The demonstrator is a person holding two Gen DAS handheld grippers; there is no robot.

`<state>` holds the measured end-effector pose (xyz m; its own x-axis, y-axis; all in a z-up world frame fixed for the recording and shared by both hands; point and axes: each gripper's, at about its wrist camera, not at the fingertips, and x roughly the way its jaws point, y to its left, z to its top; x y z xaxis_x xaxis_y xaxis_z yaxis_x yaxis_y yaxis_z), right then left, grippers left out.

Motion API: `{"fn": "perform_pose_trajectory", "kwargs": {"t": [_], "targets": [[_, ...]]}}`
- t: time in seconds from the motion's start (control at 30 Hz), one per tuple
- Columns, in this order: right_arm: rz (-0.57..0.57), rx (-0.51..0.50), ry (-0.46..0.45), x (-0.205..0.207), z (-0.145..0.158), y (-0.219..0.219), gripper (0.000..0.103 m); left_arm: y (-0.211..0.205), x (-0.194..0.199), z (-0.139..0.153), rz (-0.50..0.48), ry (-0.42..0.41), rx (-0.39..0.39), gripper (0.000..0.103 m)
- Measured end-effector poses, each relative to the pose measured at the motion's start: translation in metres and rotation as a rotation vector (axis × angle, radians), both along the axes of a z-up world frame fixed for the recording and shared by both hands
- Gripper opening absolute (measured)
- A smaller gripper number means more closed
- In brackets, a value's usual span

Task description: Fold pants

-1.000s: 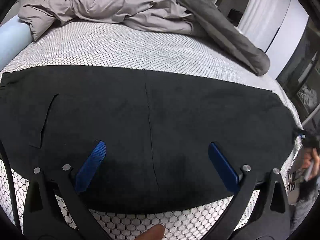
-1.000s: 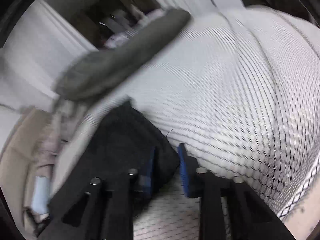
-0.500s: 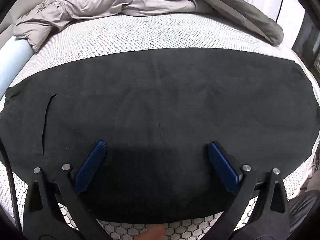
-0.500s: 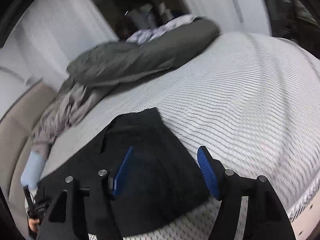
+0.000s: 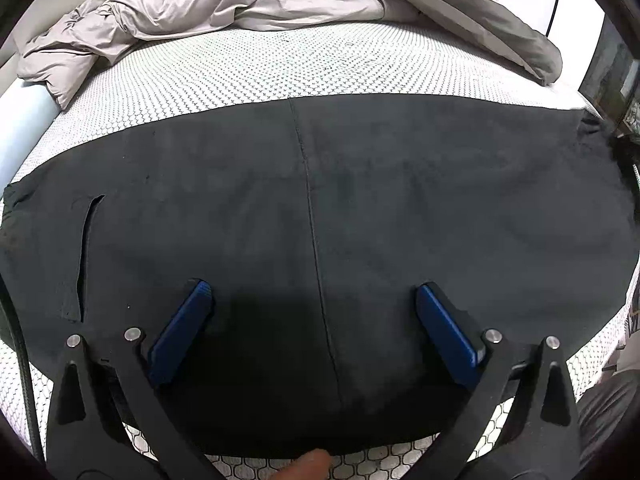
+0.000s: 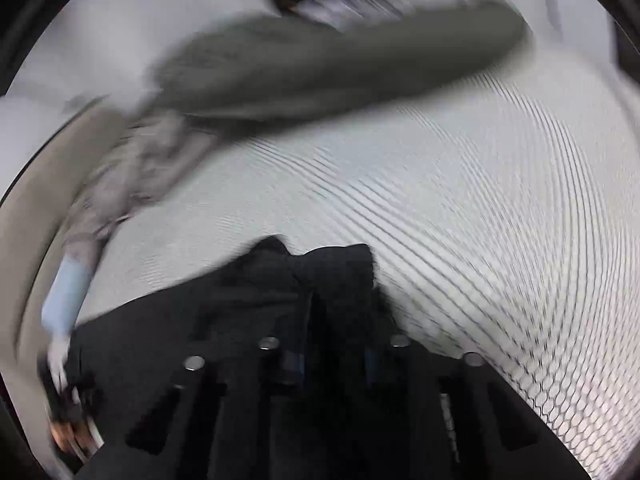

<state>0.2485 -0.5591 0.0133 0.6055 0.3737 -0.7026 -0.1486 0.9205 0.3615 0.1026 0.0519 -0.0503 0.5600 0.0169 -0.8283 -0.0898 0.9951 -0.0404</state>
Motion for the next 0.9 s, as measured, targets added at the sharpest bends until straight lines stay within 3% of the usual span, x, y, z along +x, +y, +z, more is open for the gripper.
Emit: {"fn": "perform_pose_trajectory", "kwargs": {"t": [0.1,0.13,0.17,0.23,0.33,0.37,0.53,0.57,0.63,0.67,0.7,0.73,0.8,0.9], "targets": [[0.172,-0.066,-0.211,-0.033,0.032,0.017,0.014,-0.002,-0.001,-0.001,-0.003,-0.002,0.004,0.102],[0.193,-0.086,-0.237,-0.039,0.036,0.018,0.014,-0.002,-0.001,-0.001,-0.005,-0.003,0.004,0.102],[0.175,-0.108,-0.231,-0.034,0.035,0.018,0.014,-0.001,-0.001,-0.001,-0.006,-0.004,0.002,0.102],[0.034,-0.184,-0.164,-0.014,0.021,0.000,0.014,-0.001,-0.002,-0.001,-0.007,-0.005,0.001,0.102],[-0.173,-0.242,0.119,0.032,-0.030,-0.024,0.020,-0.002,-0.002,-0.002,-0.006,-0.002,-0.002,0.102],[-0.232,-0.267,0.150,0.035,-0.039,-0.028,0.020,-0.001,-0.002,-0.002,-0.006,-0.003,-0.003,0.102],[-0.323,-0.201,0.077,0.014,-0.020,-0.036,0.025,-0.002,-0.003,0.001,-0.002,-0.004,0.002,0.102],[-0.318,-0.197,0.053,0.004,-0.012,-0.032,0.029,-0.002,-0.003,0.003,-0.002,-0.010,-0.004,0.102],[-0.256,-0.185,0.009,-0.015,0.002,-0.013,0.046,-0.007,-0.006,0.012,-0.019,-0.045,-0.041,0.102],[-0.227,-0.183,-0.027,-0.029,0.010,-0.001,0.061,-0.012,-0.008,0.018,-0.030,-0.070,-0.053,0.102],[-0.198,-0.187,-0.054,-0.055,0.014,0.006,0.070,-0.018,-0.009,0.023,-0.042,-0.097,-0.063,0.102],[-0.167,-0.195,-0.072,-0.066,0.017,0.020,0.071,-0.026,-0.010,0.028,-0.059,-0.119,-0.077,0.102],[-0.090,-0.195,-0.053,-0.074,0.012,0.076,0.087,-0.043,-0.010,0.031,-0.101,-0.129,-0.112,0.102],[0.012,-0.192,-0.013,-0.087,-0.010,0.120,0.089,-0.076,-0.004,0.024,-0.178,-0.102,-0.137,0.102]]}}
